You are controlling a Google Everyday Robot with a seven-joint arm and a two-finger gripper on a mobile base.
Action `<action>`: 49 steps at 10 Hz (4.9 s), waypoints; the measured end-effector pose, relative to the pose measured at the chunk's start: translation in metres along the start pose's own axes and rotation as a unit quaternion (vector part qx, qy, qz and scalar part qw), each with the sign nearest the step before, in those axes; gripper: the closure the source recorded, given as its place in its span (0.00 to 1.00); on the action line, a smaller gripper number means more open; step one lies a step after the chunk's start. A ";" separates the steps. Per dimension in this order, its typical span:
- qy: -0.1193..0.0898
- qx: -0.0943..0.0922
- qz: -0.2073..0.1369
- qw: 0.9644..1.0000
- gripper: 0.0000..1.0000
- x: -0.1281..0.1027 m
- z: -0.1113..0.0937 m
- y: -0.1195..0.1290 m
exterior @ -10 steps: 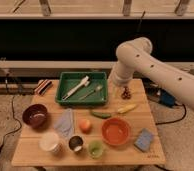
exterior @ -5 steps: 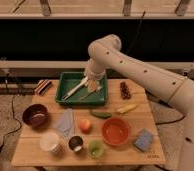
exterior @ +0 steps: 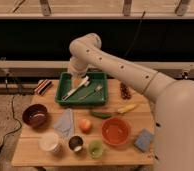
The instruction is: Wipe purple bowl with eraser
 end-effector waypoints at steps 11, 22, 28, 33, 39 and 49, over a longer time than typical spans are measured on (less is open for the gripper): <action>-0.057 -0.009 -0.044 0.997 0.35 -0.058 0.033 -0.006; -0.005 -0.020 -0.067 0.998 0.35 -0.017 0.109 -0.076; -0.003 -0.022 -0.086 0.996 0.35 -0.034 0.159 -0.113; 0.005 -0.008 -0.106 0.994 0.35 -0.042 0.180 -0.128; 0.008 -0.011 -0.136 0.991 0.35 -0.066 0.204 -0.147; 0.013 -0.022 -0.152 0.988 0.35 -0.076 0.218 -0.153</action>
